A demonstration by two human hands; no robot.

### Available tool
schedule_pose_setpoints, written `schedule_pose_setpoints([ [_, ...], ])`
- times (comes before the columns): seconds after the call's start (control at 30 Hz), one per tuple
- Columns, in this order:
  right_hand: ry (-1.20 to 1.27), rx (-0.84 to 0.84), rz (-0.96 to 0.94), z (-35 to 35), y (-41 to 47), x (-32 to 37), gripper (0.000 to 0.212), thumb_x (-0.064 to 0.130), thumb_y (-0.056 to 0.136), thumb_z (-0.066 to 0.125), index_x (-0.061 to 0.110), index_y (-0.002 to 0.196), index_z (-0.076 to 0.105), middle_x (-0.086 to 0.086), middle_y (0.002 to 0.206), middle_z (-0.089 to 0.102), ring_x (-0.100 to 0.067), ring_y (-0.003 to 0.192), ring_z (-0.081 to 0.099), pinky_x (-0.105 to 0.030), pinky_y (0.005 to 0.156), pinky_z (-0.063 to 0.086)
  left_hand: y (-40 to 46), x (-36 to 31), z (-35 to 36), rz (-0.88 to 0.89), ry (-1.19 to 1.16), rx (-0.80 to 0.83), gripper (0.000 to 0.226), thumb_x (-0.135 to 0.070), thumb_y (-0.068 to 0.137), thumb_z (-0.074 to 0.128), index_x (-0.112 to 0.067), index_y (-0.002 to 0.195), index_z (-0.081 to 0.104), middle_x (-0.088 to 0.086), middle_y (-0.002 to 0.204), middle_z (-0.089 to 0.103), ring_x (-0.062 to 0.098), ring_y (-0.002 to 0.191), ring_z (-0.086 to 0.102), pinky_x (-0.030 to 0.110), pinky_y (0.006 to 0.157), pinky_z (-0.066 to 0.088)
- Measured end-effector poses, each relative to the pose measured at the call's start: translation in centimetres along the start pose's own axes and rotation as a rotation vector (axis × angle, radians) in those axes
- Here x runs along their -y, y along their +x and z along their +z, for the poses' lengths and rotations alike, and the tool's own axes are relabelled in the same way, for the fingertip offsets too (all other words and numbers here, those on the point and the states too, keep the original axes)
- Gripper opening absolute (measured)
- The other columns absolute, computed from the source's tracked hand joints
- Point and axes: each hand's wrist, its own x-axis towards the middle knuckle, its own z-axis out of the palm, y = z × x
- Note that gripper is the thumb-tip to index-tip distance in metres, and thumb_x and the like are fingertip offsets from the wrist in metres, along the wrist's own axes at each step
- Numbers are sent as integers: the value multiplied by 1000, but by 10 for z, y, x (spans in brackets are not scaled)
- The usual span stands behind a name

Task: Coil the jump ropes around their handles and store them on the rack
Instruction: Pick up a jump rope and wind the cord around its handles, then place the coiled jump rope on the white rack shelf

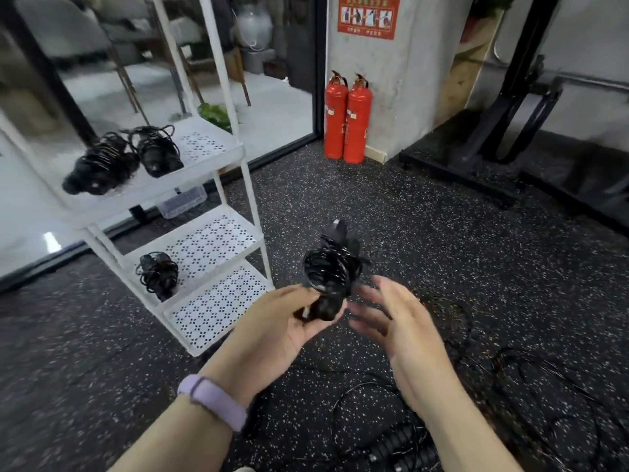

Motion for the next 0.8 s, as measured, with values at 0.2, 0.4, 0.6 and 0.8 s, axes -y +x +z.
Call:
schedule_pose_setpoints([
  [0.2, -166, 71, -112, 48, 6, -9, 38, 33, 98, 67, 43, 133, 59, 26, 124, 70, 6, 117, 64, -22, 100, 51, -8, -6, -17, 85, 325, -287, 31, -7, 84, 80, -9, 112, 65, 15, 105, 77, 33, 92, 77, 34, 73, 64],
  [0.4, -348, 82, -158, 88, 13, -17, 35, 34, 101, 64, 56, 127, 56, 44, 117, 62, 20, 113, 57, -2, 88, 44, -20, -19, -45, 145, 438, -385, 20, -22, 90, 78, -19, 107, 68, 6, 92, 80, 27, 82, 78, 36, 69, 65],
  [0.6, -406, 137, -116, 121, 16, -23, 37, 27, 102, 62, 34, 139, 61, 20, 131, 66, 9, 115, 61, -23, 103, 49, -24, -27, -76, 69, 735, -475, 28, -44, 98, 65, -17, 99, 69, 8, 76, 77, 21, 59, 67, 37, 62, 57],
  [0.8, -482, 260, -113, 178, 34, -27, 27, 27, 104, 60, 37, 128, 65, 14, 128, 69, 7, 110, 64, -17, 96, 51, -16, -37, -131, 107, 501, -529, 19, -28, 101, 65, -10, 97, 65, 9, 69, 73, 24, 54, 63, 49, 70, 57],
])
